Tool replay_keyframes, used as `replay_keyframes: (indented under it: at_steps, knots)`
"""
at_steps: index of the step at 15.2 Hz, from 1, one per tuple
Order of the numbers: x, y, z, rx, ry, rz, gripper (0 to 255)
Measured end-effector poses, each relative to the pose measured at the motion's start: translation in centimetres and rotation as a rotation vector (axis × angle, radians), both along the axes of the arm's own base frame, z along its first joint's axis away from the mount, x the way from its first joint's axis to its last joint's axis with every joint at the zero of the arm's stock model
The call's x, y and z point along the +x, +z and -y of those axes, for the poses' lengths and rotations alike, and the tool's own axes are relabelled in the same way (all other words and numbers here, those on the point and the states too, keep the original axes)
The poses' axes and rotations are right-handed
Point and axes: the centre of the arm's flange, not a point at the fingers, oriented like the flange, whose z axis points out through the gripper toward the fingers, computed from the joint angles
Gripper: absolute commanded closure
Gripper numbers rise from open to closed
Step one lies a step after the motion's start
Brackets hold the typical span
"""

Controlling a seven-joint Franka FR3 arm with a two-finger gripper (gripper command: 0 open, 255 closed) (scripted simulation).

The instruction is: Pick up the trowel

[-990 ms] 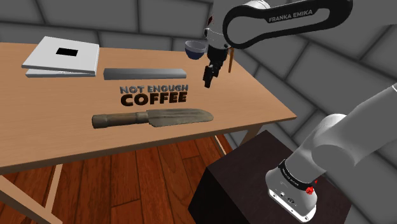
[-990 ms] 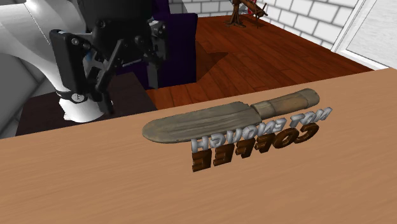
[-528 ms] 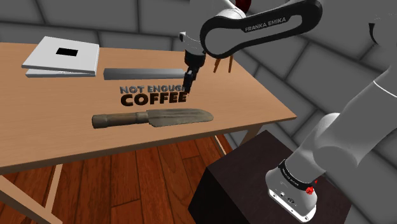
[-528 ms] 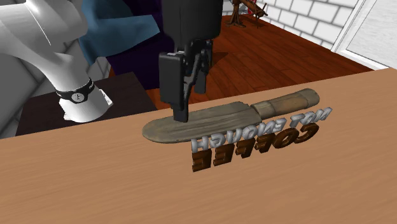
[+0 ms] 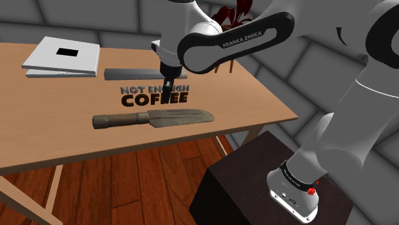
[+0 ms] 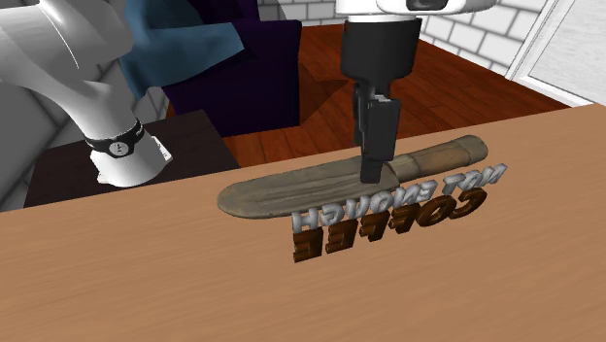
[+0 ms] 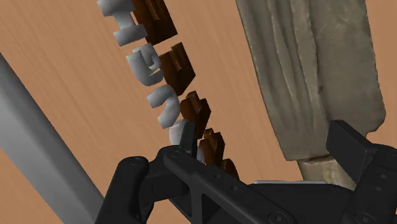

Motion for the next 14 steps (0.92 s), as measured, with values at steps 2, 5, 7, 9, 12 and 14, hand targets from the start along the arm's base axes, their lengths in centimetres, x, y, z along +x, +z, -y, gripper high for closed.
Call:
replay_keyframes:
  at_steps: [2, 5, 7, 9, 12, 14]
  knots:
    - [-0.1, -0.7, -2.2, 0.005, 0.061, 0.009, 0]
    - [-0.6, -1.8, -5.6, 0.013, 0.152, 0.024, 0]
    - [-0.8, -2.4, -7.7, 0.019, 0.213, 0.034, 0]
    - [-1.6, -2.9, -9.6, 0.023, 0.260, 0.042, 0]
    - [-1.8, -4.3, -10.3, 0.025, 0.274, 0.045, 0]
    - [-1.7, -5.2, -10.5, 0.025, 0.275, 0.045, 0]
